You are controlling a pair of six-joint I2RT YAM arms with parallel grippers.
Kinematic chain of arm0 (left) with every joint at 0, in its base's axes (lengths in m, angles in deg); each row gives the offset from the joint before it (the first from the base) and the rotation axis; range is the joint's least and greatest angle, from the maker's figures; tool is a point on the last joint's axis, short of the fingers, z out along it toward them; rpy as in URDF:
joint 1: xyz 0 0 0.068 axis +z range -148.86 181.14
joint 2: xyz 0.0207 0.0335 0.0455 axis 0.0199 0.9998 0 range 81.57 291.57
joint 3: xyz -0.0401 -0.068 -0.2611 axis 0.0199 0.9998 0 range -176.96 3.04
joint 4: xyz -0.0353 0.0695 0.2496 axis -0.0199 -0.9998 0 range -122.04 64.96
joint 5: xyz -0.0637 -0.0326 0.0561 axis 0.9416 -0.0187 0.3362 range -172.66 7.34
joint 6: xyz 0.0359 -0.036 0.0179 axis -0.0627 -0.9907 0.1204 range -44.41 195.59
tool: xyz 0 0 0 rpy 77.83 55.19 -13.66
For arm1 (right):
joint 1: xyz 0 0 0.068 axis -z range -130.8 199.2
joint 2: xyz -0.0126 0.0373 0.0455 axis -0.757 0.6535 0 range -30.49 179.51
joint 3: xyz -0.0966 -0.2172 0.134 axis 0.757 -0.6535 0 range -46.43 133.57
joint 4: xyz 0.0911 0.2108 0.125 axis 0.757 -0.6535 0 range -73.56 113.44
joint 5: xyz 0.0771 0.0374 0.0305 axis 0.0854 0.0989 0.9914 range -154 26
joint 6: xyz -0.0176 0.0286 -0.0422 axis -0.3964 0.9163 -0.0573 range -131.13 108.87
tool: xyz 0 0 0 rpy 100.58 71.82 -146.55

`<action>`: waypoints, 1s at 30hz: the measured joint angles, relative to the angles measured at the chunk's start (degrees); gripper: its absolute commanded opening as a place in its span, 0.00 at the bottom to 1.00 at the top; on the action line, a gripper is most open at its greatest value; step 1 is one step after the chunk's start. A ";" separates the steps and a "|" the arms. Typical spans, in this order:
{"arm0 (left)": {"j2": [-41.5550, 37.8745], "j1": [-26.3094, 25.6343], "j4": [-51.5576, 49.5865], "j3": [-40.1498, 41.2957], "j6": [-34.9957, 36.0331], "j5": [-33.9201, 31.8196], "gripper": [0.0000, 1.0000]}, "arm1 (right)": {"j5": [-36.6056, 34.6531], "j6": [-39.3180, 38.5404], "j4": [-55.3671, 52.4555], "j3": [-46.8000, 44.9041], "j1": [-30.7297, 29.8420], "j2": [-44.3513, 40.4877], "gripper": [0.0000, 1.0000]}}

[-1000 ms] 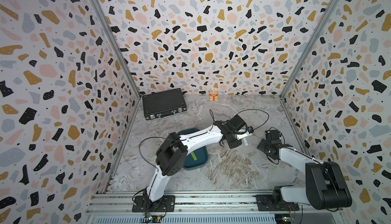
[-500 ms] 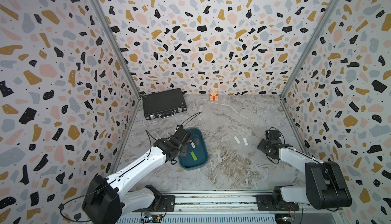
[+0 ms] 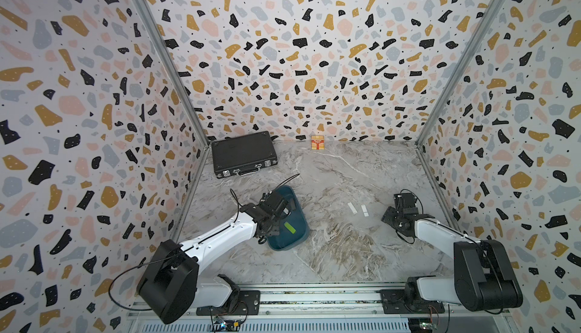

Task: Put the usb flash drive into the storage box
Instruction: Place the USB flash in the storage box.

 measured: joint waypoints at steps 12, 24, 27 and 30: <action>-2.78 -0.07 -2.36 -4.22 -0.02 2.05 0.00 | 0.42 -0.13 0.37 0.00 0.00 0.09 0.70; 5.49 -4.13 2.05 -7.82 -2.27 7.32 0.03 | 0.85 -0.13 0.59 0.50 0.00 0.66 0.70; 9.46 -4.37 4.70 -7.82 -3.06 9.49 0.06 | 0.98 -0.13 0.59 0.66 0.00 0.81 0.70; 12.94 -4.55 6.97 -7.85 -3.32 11.02 0.11 | 1.03 -0.13 0.59 0.66 0.00 0.83 0.70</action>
